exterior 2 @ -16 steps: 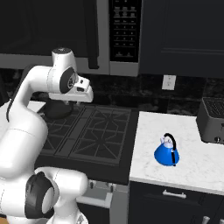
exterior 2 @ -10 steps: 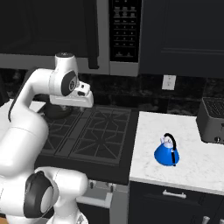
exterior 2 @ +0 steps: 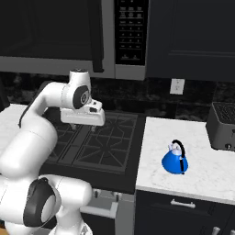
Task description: Pick the kettle from the counter and place it on a stove burner. Then turn the burner on.
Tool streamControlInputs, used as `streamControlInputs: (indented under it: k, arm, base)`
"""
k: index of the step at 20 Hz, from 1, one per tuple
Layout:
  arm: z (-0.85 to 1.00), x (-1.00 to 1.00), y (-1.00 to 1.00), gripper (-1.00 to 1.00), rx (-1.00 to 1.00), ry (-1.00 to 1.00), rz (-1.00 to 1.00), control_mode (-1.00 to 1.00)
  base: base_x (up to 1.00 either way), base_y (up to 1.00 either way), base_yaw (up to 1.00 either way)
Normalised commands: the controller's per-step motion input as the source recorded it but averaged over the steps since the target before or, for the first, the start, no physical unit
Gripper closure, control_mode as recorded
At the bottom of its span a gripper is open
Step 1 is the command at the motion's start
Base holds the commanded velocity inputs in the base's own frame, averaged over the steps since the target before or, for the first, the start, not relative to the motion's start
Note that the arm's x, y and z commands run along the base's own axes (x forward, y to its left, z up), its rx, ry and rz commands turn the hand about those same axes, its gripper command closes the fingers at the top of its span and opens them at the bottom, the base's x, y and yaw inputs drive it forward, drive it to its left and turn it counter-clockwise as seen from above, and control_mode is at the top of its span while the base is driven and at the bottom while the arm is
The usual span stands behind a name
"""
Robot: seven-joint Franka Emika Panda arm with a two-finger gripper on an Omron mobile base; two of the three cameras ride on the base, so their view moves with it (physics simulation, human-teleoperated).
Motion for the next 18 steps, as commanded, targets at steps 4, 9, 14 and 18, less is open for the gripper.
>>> streamControlInputs:
  k: [4, 9, 14, 18]
  arm:
    - [-0.01, -0.29, -0.83, -1.0, 0.0, 0.02, 0.0, -1.0]
    - [0.0, -0.31, -0.83, -1.0, -0.01, 0.0, 0.0, -1.0]
    - [0.0, -0.24, -0.76, -1.0, -0.04, 0.0, 0.0, -1.0]
    - [0.13, -0.1, -0.7, -1.0, -0.03, -0.03, 0.0, -1.0]
  base:
    - [0.0, 0.0, 0.0]
    - [0.0, 0.0, 0.0]
    - [0.0, 0.0, 0.0]
    - [0.0, 0.0, 0.0]
